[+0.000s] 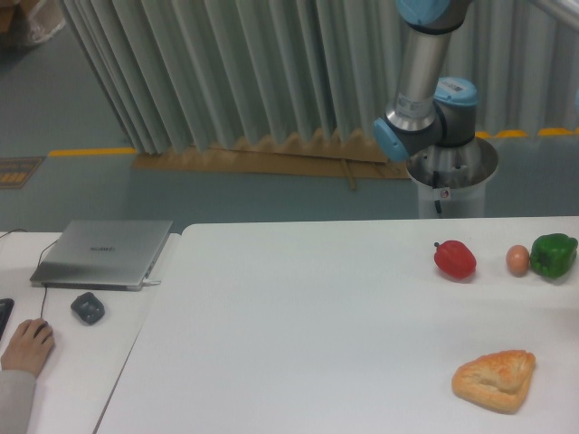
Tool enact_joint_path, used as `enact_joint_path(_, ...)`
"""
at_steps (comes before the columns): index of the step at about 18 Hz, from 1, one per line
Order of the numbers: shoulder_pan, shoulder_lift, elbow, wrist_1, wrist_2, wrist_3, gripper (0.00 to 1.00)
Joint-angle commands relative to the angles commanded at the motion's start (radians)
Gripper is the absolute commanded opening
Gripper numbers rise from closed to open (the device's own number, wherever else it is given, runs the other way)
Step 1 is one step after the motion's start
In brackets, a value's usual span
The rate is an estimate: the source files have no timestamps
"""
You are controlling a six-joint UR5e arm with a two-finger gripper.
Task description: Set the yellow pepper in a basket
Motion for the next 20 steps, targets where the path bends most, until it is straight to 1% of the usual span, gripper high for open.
enact_joint_path(2, 0.003, -0.023, 0.018, 0.006, 0.0, -0.017, 0.55)
enact_joint_path(4, 0.008, -0.034, 0.022, 0.037, -0.002, -0.015, 0.55)
enact_joint_path(6, 0.008, -0.057, 0.031, 0.074, 0.0, -0.046, 0.55)
enact_joint_path(8, 0.009, -0.075, 0.034, 0.087, 0.0, -0.064, 0.55)
enact_joint_path(10, 0.015, -0.11, 0.035, 0.136, 0.0, -0.061, 0.55)
enact_joint_path(11, 0.021, -0.121, 0.035, 0.141, 0.0, -0.064, 0.55)
enact_joint_path(15, 0.023, -0.133, 0.043, 0.144, 0.0, -0.064, 0.55)
enact_joint_path(16, 0.023, -0.138, 0.041, 0.146, 0.0, -0.064, 0.57)
enact_joint_path(17, 0.025, -0.138, 0.041, 0.146, 0.0, -0.061, 0.75)
enact_joint_path(18, 0.023, -0.137, 0.041, 0.146, 0.0, -0.057, 1.0)
enact_joint_path(20, 0.025, -0.137, 0.045, 0.146, 0.0, -0.055, 1.0)
